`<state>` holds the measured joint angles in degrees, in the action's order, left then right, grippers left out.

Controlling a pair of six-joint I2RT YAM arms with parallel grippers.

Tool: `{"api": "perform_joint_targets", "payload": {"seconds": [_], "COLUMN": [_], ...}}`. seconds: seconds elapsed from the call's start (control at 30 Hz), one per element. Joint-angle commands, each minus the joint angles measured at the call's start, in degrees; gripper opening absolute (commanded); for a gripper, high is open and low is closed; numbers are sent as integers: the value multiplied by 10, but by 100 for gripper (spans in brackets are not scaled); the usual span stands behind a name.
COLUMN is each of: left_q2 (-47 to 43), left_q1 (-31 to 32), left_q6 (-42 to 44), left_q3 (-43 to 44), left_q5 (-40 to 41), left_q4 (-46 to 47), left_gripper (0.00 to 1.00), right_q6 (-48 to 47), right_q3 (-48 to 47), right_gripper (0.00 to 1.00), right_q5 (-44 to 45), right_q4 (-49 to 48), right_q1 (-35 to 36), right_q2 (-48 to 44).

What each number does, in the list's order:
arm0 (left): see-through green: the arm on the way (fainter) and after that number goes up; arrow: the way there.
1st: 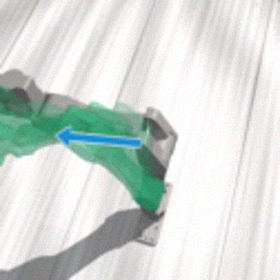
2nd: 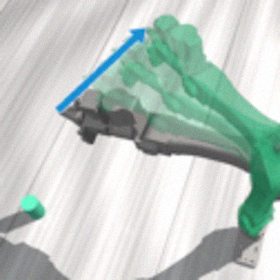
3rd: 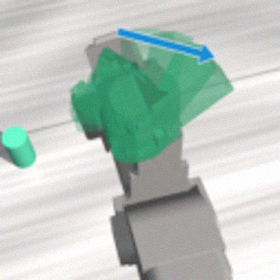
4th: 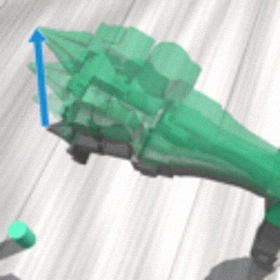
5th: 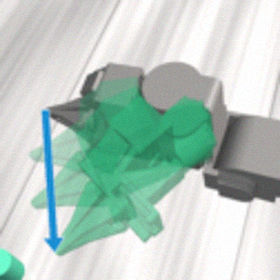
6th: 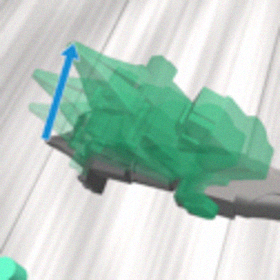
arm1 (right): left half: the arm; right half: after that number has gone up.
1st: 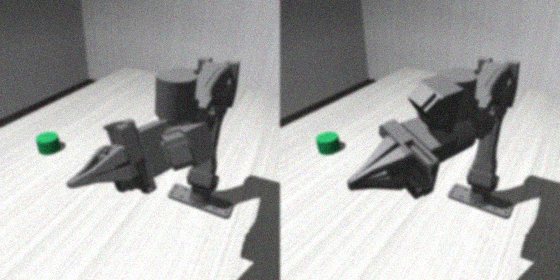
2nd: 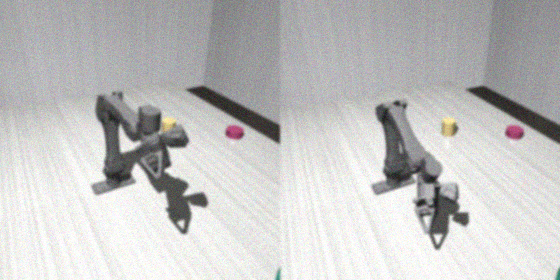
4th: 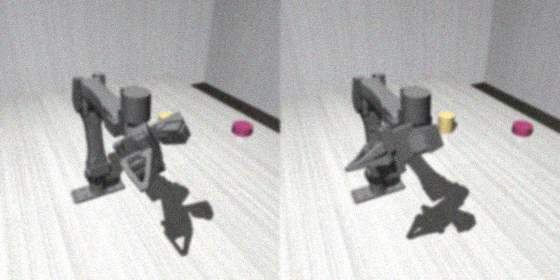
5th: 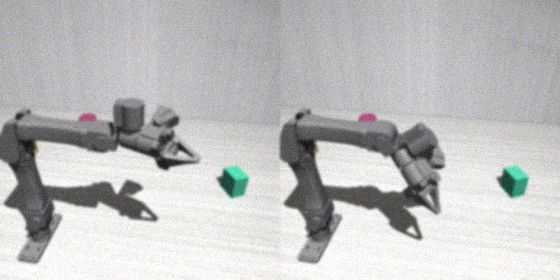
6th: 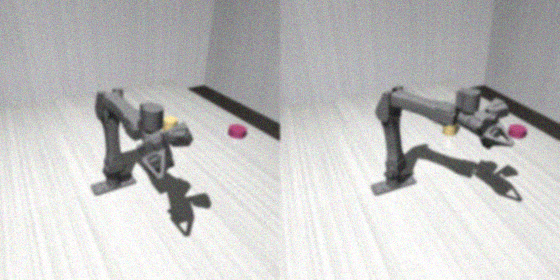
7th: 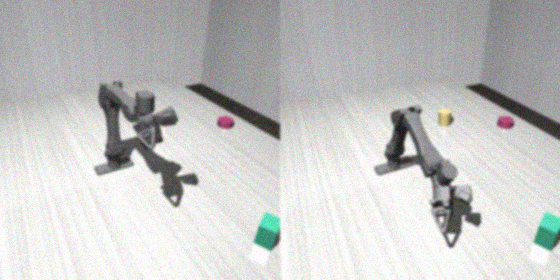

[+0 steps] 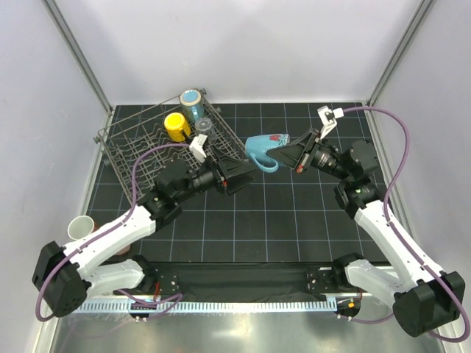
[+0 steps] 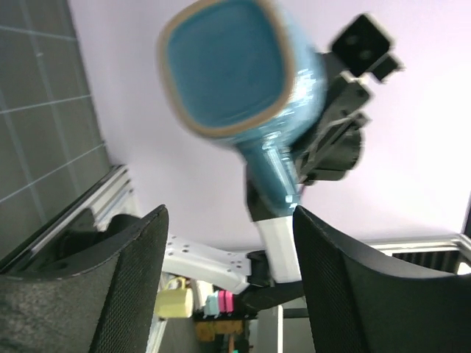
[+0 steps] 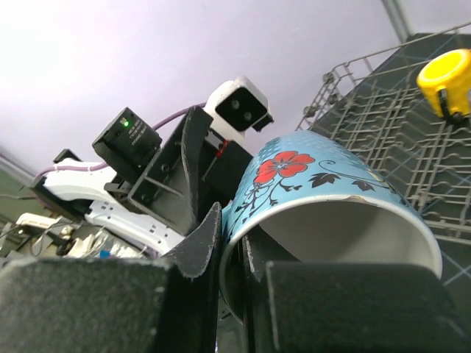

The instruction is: Load the cups into the dish rack

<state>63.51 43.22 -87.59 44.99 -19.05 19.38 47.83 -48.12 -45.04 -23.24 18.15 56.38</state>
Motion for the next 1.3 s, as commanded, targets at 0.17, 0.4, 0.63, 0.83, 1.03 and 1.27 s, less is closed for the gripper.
{"api": "perform_joint_targets", "payload": {"seconds": [0.17, 0.4, 0.63, 0.83, 1.03, 1.27], "left_q2": [-30, 4, 7, 15, 21, 18], "left_q1": [5, 13, 18, 19, 19, 20], "left_q6": [-36, -66, -73, -73, -68, -47], "left_q3": [-25, -13, -18, -18, -19, -3], "left_q5": [45, 33, 35, 31, 20, -5], "left_q4": [120, 165, 180, 182, 189, 168], "left_gripper": [65, 58, 32, 0, 0, 1], "right_q6": [11, -23, -29, -34, -69, -79], "right_q3": [7, 18, 30, 35, 6, -3], "right_gripper": [4, 4, 4, 4, 27, 35], "right_q5": [6, 38, 44, 39, 57, 85], "right_q4": [-133, -139, -152, -152, -74, -49], "right_q1": [51, 87, 95, 101, 101, 101], "right_q2": [-13, -23, -17, -15, -16, -14]}}
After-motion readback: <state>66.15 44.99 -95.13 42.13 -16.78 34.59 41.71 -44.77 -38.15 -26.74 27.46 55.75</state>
